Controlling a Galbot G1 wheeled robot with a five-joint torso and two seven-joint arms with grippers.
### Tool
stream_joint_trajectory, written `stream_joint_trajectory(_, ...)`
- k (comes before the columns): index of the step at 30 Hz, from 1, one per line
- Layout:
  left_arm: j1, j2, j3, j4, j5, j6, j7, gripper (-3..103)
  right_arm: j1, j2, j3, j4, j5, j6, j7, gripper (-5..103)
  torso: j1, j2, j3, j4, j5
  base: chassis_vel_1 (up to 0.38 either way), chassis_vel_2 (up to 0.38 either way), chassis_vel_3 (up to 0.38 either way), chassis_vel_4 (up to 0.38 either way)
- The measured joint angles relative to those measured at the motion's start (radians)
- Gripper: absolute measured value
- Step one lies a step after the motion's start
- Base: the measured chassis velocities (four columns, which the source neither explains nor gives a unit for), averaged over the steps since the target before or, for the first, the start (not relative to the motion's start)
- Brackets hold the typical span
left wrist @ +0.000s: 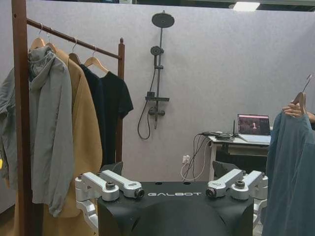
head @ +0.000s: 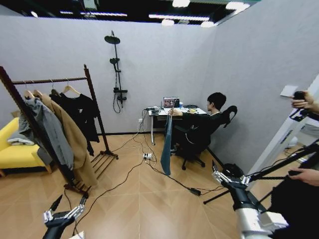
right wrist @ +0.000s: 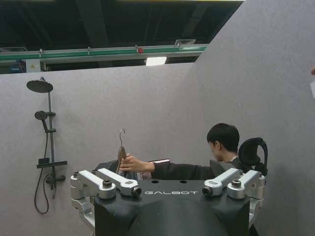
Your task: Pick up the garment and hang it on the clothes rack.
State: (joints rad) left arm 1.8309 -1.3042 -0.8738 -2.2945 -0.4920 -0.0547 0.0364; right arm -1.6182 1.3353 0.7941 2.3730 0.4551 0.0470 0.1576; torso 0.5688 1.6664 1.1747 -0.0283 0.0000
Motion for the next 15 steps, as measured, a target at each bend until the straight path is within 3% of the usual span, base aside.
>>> stream_joint_trajectory(15,0.0,0.0,0.0,0.0,0.0,0.0,0.0,100,0.023,-0.002,0.002,-0.002,-0.006,-0.021,0.013,100,0.0,0.0,0.0,0.0002,0.0,0.0,0.0,0.0,0.0)
